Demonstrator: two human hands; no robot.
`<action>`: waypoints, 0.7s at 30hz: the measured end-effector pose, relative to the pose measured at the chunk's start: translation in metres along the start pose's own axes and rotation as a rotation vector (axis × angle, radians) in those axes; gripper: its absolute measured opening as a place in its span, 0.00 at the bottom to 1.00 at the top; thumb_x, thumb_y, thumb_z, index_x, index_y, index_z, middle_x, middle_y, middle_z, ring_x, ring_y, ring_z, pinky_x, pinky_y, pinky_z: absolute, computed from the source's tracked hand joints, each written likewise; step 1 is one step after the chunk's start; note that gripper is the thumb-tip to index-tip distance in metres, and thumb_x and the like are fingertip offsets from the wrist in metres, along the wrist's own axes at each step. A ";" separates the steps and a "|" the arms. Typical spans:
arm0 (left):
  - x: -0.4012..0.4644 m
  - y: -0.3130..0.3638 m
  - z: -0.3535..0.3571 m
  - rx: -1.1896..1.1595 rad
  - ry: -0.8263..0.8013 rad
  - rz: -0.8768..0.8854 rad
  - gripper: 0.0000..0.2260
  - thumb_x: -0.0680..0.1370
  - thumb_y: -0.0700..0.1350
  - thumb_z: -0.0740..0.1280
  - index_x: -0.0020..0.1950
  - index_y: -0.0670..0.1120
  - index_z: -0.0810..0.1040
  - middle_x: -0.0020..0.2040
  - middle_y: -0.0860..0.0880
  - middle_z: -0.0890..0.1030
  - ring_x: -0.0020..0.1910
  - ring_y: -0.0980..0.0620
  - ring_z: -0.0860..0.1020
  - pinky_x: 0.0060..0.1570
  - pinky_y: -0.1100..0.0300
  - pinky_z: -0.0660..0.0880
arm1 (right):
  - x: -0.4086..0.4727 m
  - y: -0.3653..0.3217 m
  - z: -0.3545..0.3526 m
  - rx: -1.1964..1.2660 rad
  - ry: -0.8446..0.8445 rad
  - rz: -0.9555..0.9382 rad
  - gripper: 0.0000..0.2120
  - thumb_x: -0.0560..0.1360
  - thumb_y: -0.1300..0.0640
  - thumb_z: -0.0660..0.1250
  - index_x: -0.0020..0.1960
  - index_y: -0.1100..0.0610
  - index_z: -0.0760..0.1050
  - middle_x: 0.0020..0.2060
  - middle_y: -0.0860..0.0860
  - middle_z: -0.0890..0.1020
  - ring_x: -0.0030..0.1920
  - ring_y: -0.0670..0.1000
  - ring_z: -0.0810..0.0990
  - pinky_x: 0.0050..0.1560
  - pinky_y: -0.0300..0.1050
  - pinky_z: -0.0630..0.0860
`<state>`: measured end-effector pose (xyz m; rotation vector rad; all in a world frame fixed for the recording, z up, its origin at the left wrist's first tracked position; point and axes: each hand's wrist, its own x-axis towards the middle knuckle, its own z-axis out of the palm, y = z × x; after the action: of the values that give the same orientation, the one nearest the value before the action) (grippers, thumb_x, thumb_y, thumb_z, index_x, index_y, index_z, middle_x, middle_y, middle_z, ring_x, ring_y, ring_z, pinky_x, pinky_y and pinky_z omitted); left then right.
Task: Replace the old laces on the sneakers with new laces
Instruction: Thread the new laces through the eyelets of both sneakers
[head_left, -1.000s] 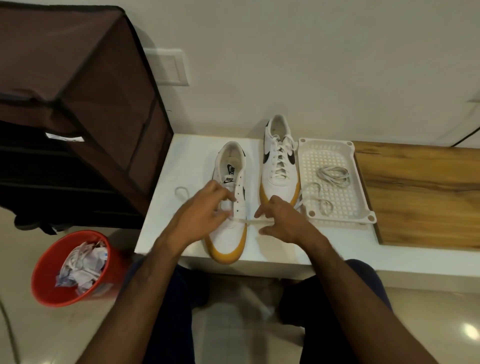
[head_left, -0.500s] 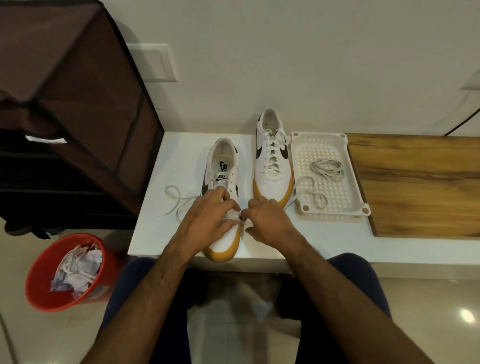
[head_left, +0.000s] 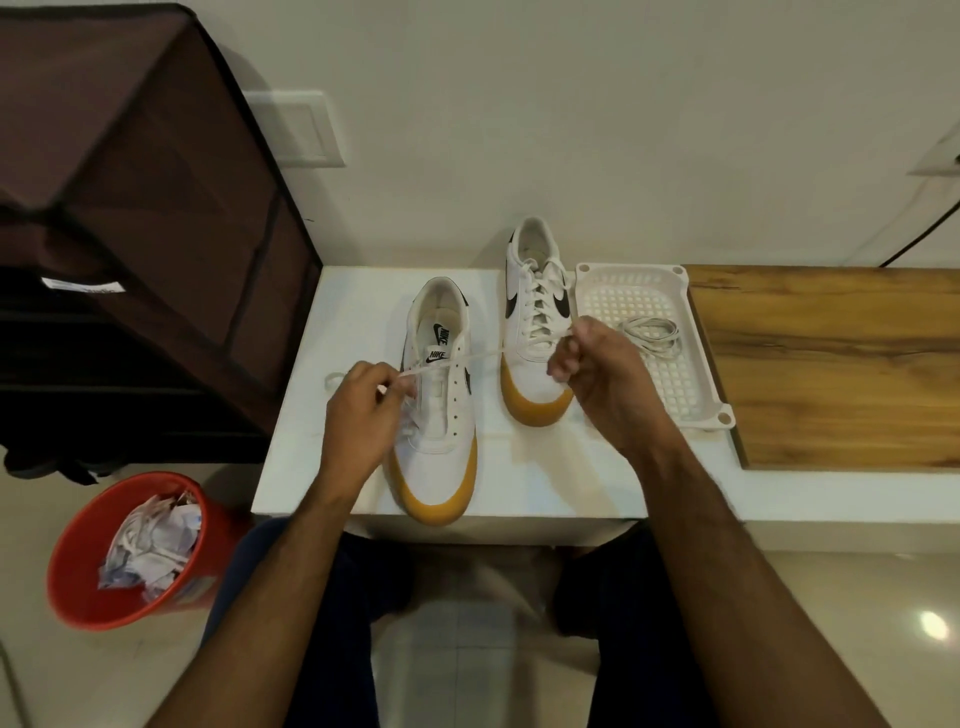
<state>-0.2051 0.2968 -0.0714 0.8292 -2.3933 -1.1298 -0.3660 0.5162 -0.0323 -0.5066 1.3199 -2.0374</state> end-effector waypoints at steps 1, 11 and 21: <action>0.001 -0.003 -0.004 -0.050 0.023 -0.103 0.09 0.82 0.44 0.65 0.43 0.48 0.81 0.45 0.51 0.79 0.45 0.55 0.77 0.45 0.63 0.71 | 0.001 -0.003 -0.002 0.124 0.047 -0.025 0.13 0.82 0.56 0.60 0.39 0.57 0.71 0.30 0.50 0.71 0.34 0.50 0.72 0.42 0.44 0.71; -0.005 0.012 -0.012 -0.066 0.176 0.087 0.22 0.76 0.35 0.70 0.68 0.49 0.72 0.67 0.51 0.70 0.60 0.51 0.73 0.58 0.58 0.72 | 0.003 0.006 0.005 -0.198 0.236 0.057 0.12 0.84 0.55 0.60 0.55 0.59 0.80 0.31 0.48 0.70 0.28 0.45 0.61 0.27 0.39 0.57; -0.012 0.020 -0.008 0.005 -0.125 0.428 0.16 0.81 0.40 0.68 0.68 0.48 0.79 0.50 0.52 0.84 0.47 0.57 0.81 0.51 0.54 0.81 | 0.001 0.027 0.055 -0.534 -0.156 0.119 0.05 0.81 0.61 0.68 0.52 0.64 0.81 0.34 0.54 0.82 0.28 0.41 0.71 0.29 0.36 0.64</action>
<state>-0.1988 0.3096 -0.0519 0.2293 -2.5080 -1.0221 -0.3235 0.4716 -0.0337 -0.7817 1.7509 -1.5034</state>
